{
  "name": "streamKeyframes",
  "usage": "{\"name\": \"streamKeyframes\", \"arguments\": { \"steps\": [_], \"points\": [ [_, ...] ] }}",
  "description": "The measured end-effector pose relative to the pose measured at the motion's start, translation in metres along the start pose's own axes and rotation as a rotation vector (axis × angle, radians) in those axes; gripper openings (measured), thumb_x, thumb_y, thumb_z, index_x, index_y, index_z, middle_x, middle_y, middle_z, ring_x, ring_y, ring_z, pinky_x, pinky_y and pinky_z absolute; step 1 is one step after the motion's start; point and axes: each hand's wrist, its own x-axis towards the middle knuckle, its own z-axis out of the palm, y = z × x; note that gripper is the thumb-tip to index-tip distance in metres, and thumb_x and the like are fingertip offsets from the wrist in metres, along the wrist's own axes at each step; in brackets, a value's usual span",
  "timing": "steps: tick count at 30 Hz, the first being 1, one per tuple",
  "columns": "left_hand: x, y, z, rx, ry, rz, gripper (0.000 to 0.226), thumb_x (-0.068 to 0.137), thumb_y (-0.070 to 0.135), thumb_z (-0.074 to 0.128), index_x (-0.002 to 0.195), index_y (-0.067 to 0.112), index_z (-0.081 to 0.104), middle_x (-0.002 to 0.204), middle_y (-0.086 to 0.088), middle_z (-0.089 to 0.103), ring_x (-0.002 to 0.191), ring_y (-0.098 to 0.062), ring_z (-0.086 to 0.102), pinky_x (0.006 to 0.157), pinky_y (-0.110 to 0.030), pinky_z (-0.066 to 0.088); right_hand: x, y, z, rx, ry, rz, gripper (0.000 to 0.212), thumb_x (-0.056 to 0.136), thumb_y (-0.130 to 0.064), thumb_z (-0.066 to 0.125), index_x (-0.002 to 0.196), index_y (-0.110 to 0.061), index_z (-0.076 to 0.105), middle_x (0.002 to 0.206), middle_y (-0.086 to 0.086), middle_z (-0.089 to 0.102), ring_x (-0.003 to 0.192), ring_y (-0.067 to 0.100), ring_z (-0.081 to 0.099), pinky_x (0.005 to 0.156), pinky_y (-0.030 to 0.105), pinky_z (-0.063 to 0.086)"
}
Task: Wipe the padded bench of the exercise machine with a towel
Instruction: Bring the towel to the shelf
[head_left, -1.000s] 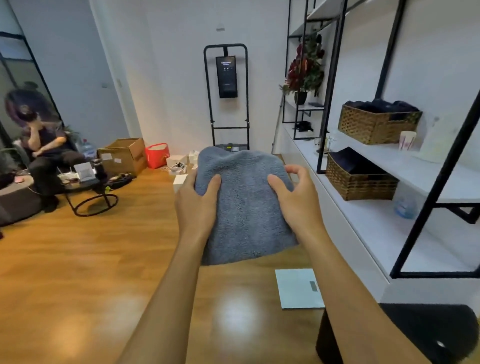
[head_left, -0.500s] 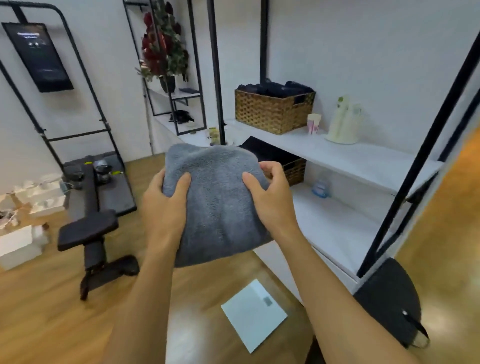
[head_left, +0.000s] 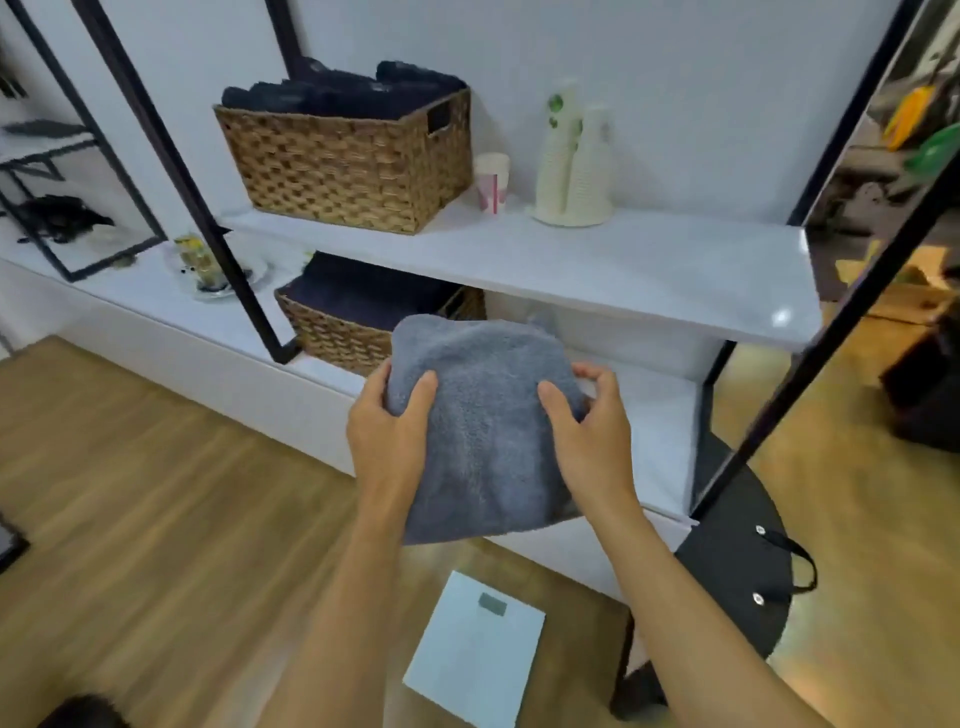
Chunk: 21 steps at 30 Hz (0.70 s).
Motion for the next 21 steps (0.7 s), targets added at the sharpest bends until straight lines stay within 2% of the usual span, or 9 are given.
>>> {"name": "streamKeyframes", "arguments": {
  "steps": [2, 4, 7, 10, 14, 15, 17, 19, 21],
  "points": [
    [0.023, -0.025, 0.023, -0.003, -0.073, -0.023, 0.042, 0.087, 0.043, 0.063, 0.124, 0.024, 0.063, 0.111, 0.011, 0.069, 0.099, -0.003, 0.064, 0.077, -0.007, 0.049, 0.014, 0.022, 0.007, -0.017, 0.083, 0.029, 0.024, 0.091, -0.038, 0.061, 0.11, -0.036, 0.047, 0.093, -0.019, 0.063, 0.079, -0.011, 0.061, 0.056, 0.008, 0.046],
    [0.043, -0.047, 0.043, -0.032, -0.15, -0.03, 0.041, 0.087, 0.043, 0.063, 0.125, 0.028, 0.061, 0.105, 0.021, 0.065, 0.092, 0.012, 0.06, 0.069, 0.001, 0.044, 0.027, 0.042, 0.013, -0.059, 0.162, 0.047, 0.025, 0.091, -0.037, 0.061, 0.111, -0.034, 0.046, 0.095, -0.016, 0.064, 0.079, -0.008, 0.063, 0.056, 0.009, 0.046],
    [0.062, -0.086, 0.075, -0.076, -0.266, -0.035, 0.027, 0.089, 0.039, 0.06, 0.116, 0.034, 0.062, 0.097, 0.026, 0.065, 0.09, 0.016, 0.059, 0.077, -0.007, 0.049, 0.046, 0.082, 0.016, -0.114, 0.261, 0.081, 0.025, 0.091, -0.037, 0.06, 0.112, -0.034, 0.046, 0.091, -0.012, 0.066, 0.078, -0.006, 0.063, 0.057, 0.01, 0.047],
    [0.082, -0.13, 0.118, -0.076, -0.375, -0.063, 0.036, 0.094, 0.027, 0.052, 0.129, 0.023, 0.058, 0.113, 0.011, 0.066, 0.103, -0.007, 0.061, 0.082, -0.023, 0.049, 0.071, 0.131, 0.014, -0.163, 0.322, 0.137, 0.024, 0.092, -0.038, 0.059, 0.112, -0.036, 0.045, 0.092, -0.013, 0.065, 0.079, -0.009, 0.062, 0.058, 0.011, 0.047],
    [0.112, -0.196, 0.195, -0.068, -0.507, -0.095, 0.043, 0.095, 0.018, 0.048, 0.138, 0.026, 0.051, 0.122, 0.01, 0.061, 0.097, -0.001, 0.058, 0.077, -0.011, 0.042, 0.122, 0.216, 0.002, -0.215, 0.385, 0.209, 0.023, 0.093, -0.041, 0.057, 0.111, -0.04, 0.042, 0.091, -0.016, 0.063, 0.077, -0.011, 0.06, 0.058, 0.011, 0.044],
    [0.121, -0.213, 0.218, -0.074, -0.538, -0.102, 0.045, 0.095, 0.018, 0.048, 0.14, 0.025, 0.049, 0.126, 0.008, 0.06, 0.1, -0.003, 0.058, 0.082, -0.012, 0.044, 0.138, 0.239, -0.002, -0.225, 0.402, 0.215, 0.023, 0.093, -0.042, 0.057, 0.111, -0.04, 0.042, 0.09, -0.018, 0.062, 0.076, -0.01, 0.06, 0.057, 0.01, 0.043],
    [0.138, -0.246, 0.264, -0.089, -0.589, -0.116, 0.05, 0.095, 0.019, 0.05, 0.144, 0.024, 0.044, 0.136, 0.003, 0.057, 0.114, -0.013, 0.057, 0.098, -0.027, 0.048, 0.174, 0.283, -0.013, -0.245, 0.426, 0.208, 0.024, 0.093, -0.042, 0.057, 0.111, -0.04, 0.041, 0.09, -0.022, 0.058, 0.075, -0.008, 0.059, 0.057, 0.009, 0.041],
    [0.153, -0.274, 0.308, -0.099, -0.622, -0.129, 0.057, 0.093, 0.019, 0.053, 0.147, 0.026, 0.039, 0.142, 0.001, 0.053, 0.125, -0.019, 0.052, 0.107, -0.04, 0.043, 0.21, 0.324, -0.024, -0.273, 0.442, 0.193, 0.025, 0.095, -0.039, 0.057, 0.113, -0.039, 0.04, 0.088, -0.025, 0.053, 0.075, -0.006, 0.055, 0.057, 0.009, 0.039],
    [0.168, -0.296, 0.348, -0.108, -0.628, -0.135, 0.064, 0.09, 0.016, 0.056, 0.149, 0.028, 0.036, 0.146, 0.004, 0.048, 0.131, -0.019, 0.047, 0.111, -0.038, 0.038, 0.245, 0.358, -0.034, -0.309, 0.461, 0.181, 0.025, 0.096, -0.036, 0.055, 0.115, -0.036, 0.038, 0.085, -0.023, 0.05, 0.073, -0.003, 0.051, 0.059, 0.011, 0.036]
  ]
}}
